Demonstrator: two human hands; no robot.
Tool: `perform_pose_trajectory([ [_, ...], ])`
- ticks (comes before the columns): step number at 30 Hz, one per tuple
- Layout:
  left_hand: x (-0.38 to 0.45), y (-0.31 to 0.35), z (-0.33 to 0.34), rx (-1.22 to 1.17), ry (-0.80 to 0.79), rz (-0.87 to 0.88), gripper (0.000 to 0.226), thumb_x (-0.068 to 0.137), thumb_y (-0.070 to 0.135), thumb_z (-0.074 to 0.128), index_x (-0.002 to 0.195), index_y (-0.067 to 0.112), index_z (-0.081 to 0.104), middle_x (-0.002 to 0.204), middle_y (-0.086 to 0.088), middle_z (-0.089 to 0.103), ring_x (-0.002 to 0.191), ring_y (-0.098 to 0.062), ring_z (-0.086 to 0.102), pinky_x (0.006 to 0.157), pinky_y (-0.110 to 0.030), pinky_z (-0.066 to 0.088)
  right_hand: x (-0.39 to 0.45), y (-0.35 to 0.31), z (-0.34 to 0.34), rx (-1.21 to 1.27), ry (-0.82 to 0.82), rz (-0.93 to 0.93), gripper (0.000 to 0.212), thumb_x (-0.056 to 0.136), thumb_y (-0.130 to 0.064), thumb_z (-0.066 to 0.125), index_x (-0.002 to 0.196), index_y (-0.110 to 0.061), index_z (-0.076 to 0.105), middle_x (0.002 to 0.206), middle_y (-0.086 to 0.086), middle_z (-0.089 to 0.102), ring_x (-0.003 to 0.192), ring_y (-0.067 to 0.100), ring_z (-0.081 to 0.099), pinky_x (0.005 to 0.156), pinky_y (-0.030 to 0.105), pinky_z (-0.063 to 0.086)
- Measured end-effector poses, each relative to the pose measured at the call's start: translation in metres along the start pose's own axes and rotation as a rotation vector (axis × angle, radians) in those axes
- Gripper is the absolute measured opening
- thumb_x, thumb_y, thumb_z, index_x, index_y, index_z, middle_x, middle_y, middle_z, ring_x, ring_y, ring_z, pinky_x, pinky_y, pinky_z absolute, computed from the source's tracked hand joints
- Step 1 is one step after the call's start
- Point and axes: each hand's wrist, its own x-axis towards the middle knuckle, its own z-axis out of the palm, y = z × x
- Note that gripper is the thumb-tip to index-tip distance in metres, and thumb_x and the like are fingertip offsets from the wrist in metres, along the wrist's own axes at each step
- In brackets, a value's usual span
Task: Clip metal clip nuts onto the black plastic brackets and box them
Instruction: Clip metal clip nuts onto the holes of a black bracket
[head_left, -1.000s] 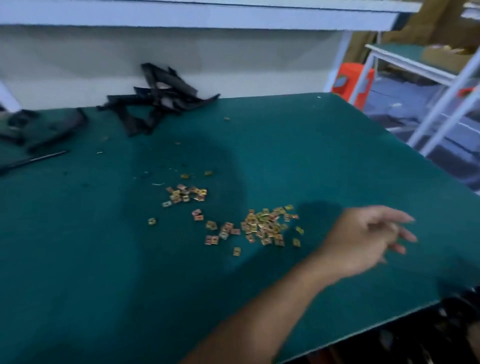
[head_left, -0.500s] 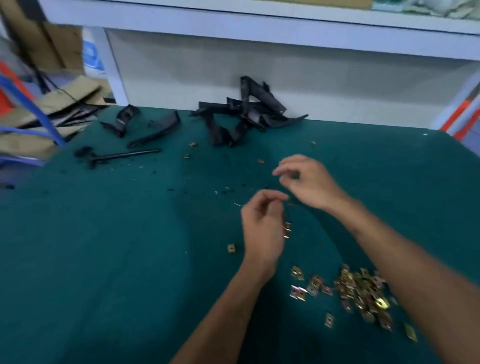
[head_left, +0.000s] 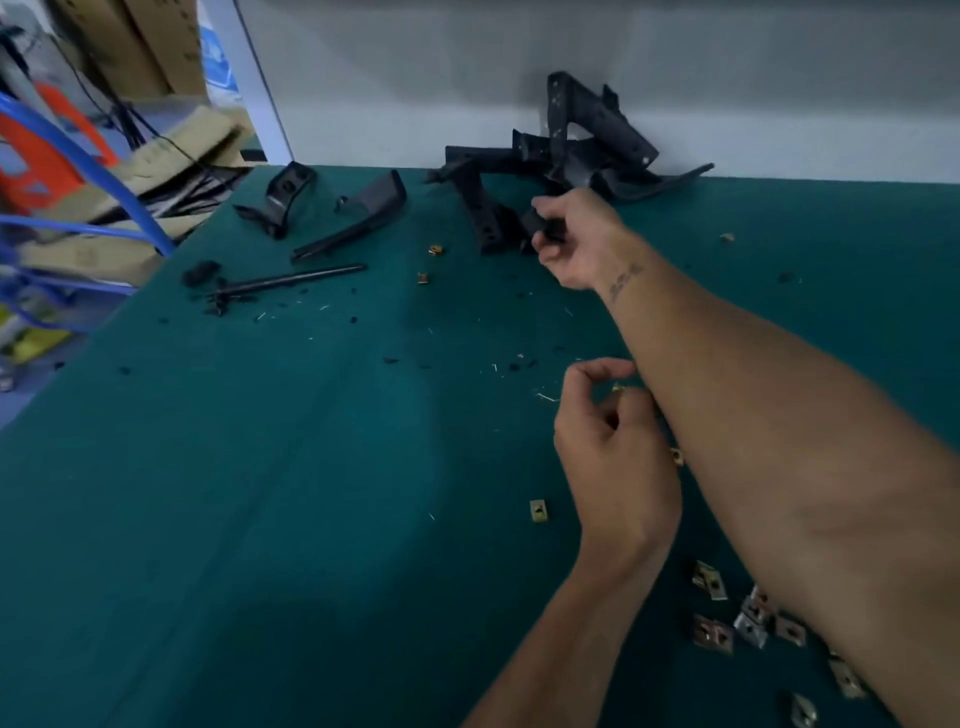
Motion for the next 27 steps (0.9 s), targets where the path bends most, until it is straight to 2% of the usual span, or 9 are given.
perform_pose_trajectory([
  [3, -0.001, -0.001, 0.001, 0.053, -0.012, 0.023, 0.017, 0.096, 0.001, 0.044, 0.090, 0.011, 0.056, 0.060, 0.000, 0.052, 0.051, -0.014, 0.039, 0.050, -0.032, 0.033, -0.002, 0.000, -0.008, 0.051, -0.006, -0.014, 0.026, 0.100, -0.003, 0.054, 0.123, -0.004, 0.067, 0.120, 0.015, 0.065, 0.063, 0.016, 0.061, 0.043, 0.020, 0.039],
  [5, -0.002, -0.002, 0.001, 0.115, -0.006, 0.068, 0.020, 0.096, 0.001, 0.047, 0.086, 0.014, 0.059, 0.063, 0.004, 0.054, 0.053, -0.009, 0.042, 0.052, -0.030, 0.036, -0.007, 0.002, -0.012, 0.030, 0.002, -0.029, 0.027, 0.098, -0.005, 0.060, 0.124, -0.003, 0.065, 0.119, 0.014, 0.067, 0.061, 0.017, 0.066, 0.046, 0.021, 0.044],
  [9, -0.002, -0.003, 0.002, 0.181, 0.001, 0.127, 0.027, 0.094, 0.000, 0.049, 0.082, 0.019, 0.063, 0.065, 0.011, 0.056, 0.055, -0.005, 0.043, 0.055, -0.027, 0.038, -0.021, -0.001, -0.026, 0.009, 0.000, -0.052, 0.034, 0.091, -0.007, 0.066, 0.125, -0.004, 0.067, 0.103, 0.009, 0.068, 0.049, 0.014, 0.061, 0.047, 0.022, 0.042],
  [12, -0.002, -0.004, 0.002, 0.198, 0.010, 0.148, 0.025, 0.094, -0.002, 0.050, 0.082, 0.016, 0.064, 0.063, 0.008, 0.054, 0.053, -0.006, 0.042, 0.052, -0.023, 0.038, -0.036, -0.011, -0.039, -0.038, 0.008, -0.131, 0.030, 0.088, 0.002, 0.065, 0.117, -0.001, 0.070, 0.098, 0.009, 0.068, 0.047, 0.010, 0.056, 0.047, 0.021, 0.038],
  [16, -0.003, -0.005, 0.002, 0.214, -0.004, 0.156, 0.023, 0.096, 0.000, 0.050, 0.084, 0.015, 0.063, 0.063, 0.001, 0.050, 0.055, -0.017, 0.040, 0.051, -0.030, 0.036, -0.065, -0.026, -0.054, -0.135, -0.017, -0.244, 0.035, 0.084, 0.014, 0.064, 0.118, 0.005, 0.068, 0.096, 0.013, 0.069, 0.052, 0.011, 0.057, 0.047, 0.020, 0.040],
  [18, -0.005, -0.004, 0.002, 0.226, -0.018, 0.159, 0.022, 0.098, 0.001, 0.050, 0.085, 0.014, 0.062, 0.064, -0.001, 0.048, 0.058, -0.022, 0.039, 0.054, -0.035, 0.036, -0.080, -0.034, -0.063, -0.139, -0.045, -0.273, 0.040, 0.082, 0.016, 0.065, 0.121, 0.011, 0.064, 0.091, 0.016, 0.068, 0.055, 0.016, 0.064, 0.050, 0.019, 0.045],
  [21, -0.007, -0.002, 0.002, 0.239, -0.033, 0.163, 0.020, 0.098, 0.002, 0.050, 0.087, 0.012, 0.062, 0.064, -0.001, 0.047, 0.059, -0.023, 0.037, 0.056, -0.040, 0.037, -0.101, -0.043, -0.077, -0.207, -0.101, -0.296, 0.043, 0.081, 0.019, 0.065, 0.121, 0.006, 0.066, 0.099, 0.022, 0.074, 0.075, 0.027, 0.076, 0.057, 0.019, 0.051],
  [23, -0.007, -0.001, 0.001, 0.256, -0.039, 0.170, 0.020, 0.098, 0.002, 0.049, 0.086, 0.014, 0.062, 0.065, -0.001, 0.047, 0.060, -0.024, 0.037, 0.057, -0.042, 0.037, -0.113, -0.044, -0.086, -0.281, -0.105, -0.329, 0.044, 0.082, 0.019, 0.066, 0.122, 0.002, 0.067, 0.097, 0.020, 0.077, 0.086, 0.030, 0.078, 0.060, 0.019, 0.053],
  [27, -0.007, -0.002, -0.002, 0.262, -0.057, 0.191, 0.022, 0.095, 0.005, 0.049, 0.084, 0.018, 0.062, 0.067, -0.001, 0.049, 0.061, -0.025, 0.039, 0.058, -0.044, 0.039, -0.145, -0.040, -0.108, -0.647, 0.037, -0.587, 0.037, 0.081, 0.015, 0.071, 0.106, -0.011, 0.074, 0.087, 0.005, 0.080, 0.083, 0.020, 0.078, 0.054, 0.022, 0.050],
])
